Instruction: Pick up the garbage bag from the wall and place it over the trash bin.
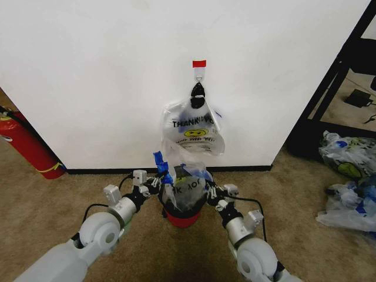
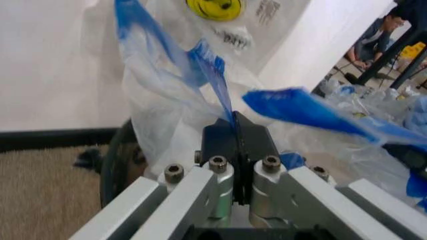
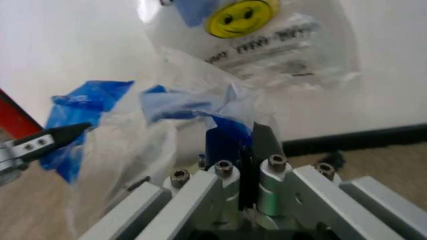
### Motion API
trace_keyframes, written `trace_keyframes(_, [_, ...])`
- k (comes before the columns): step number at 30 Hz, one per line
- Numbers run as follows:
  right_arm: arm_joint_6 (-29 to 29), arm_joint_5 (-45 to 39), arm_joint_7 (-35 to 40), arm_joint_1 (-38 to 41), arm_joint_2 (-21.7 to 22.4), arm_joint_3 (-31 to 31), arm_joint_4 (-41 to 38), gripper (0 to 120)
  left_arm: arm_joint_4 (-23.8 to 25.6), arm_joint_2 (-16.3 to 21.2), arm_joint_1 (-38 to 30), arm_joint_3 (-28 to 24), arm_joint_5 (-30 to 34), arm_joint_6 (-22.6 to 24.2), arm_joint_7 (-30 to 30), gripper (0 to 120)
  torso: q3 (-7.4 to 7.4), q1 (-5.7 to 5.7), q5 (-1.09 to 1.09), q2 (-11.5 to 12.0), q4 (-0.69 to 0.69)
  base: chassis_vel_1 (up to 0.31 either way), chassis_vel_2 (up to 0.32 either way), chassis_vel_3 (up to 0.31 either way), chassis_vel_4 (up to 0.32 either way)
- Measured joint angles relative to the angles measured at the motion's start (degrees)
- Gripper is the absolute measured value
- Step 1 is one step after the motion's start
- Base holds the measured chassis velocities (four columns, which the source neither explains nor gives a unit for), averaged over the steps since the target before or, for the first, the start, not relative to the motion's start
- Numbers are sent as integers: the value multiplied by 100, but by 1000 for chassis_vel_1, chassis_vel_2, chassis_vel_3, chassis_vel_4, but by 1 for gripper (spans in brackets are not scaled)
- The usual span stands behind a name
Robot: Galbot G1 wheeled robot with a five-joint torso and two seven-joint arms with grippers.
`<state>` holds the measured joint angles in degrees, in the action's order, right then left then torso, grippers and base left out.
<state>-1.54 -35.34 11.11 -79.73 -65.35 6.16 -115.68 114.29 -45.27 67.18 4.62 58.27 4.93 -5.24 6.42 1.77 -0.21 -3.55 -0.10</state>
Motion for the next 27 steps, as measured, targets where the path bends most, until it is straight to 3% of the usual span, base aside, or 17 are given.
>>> trace_keyframes(12, [288,176,647,-388,11,175,-201,0,112,16,754,202,-356,-121,-48,0,0,0,-1,0,2,0,0,0,0])
trace_keyframes(27, [601,278,1247,-354,-202,189,167,0,17,-77,1209,239,-606,-268,-65,0,0,0,-1,0,2,0,0,0,0])
